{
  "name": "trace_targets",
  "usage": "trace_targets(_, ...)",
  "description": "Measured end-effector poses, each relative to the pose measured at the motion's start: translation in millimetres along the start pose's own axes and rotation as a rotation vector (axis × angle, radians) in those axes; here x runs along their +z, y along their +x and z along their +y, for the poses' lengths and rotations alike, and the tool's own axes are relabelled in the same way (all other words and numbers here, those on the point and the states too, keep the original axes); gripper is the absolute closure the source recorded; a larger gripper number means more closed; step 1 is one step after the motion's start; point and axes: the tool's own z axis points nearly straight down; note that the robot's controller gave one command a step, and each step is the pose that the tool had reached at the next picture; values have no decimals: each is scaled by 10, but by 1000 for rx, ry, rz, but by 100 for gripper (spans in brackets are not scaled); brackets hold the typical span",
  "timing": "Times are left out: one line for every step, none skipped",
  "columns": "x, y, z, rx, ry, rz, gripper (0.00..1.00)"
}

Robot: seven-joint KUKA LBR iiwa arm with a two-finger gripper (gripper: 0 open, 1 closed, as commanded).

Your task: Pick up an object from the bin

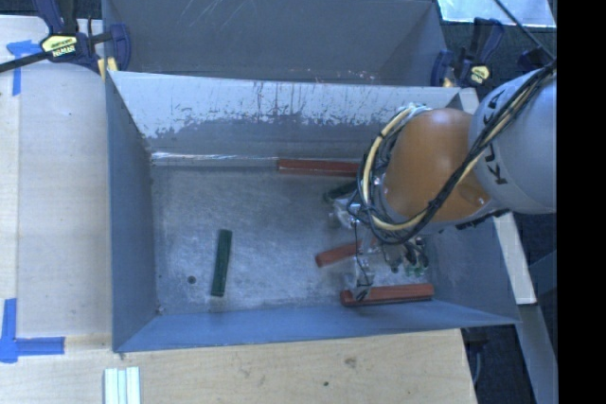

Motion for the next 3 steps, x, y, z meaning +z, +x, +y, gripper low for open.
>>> trace_targets(-30,-34,5,1,0,-8,100)
trace_targets(-1211,-142,-74,-74,3,-14,100)
trace_targets(-2116,-132,-151,-43,3,-15,100)
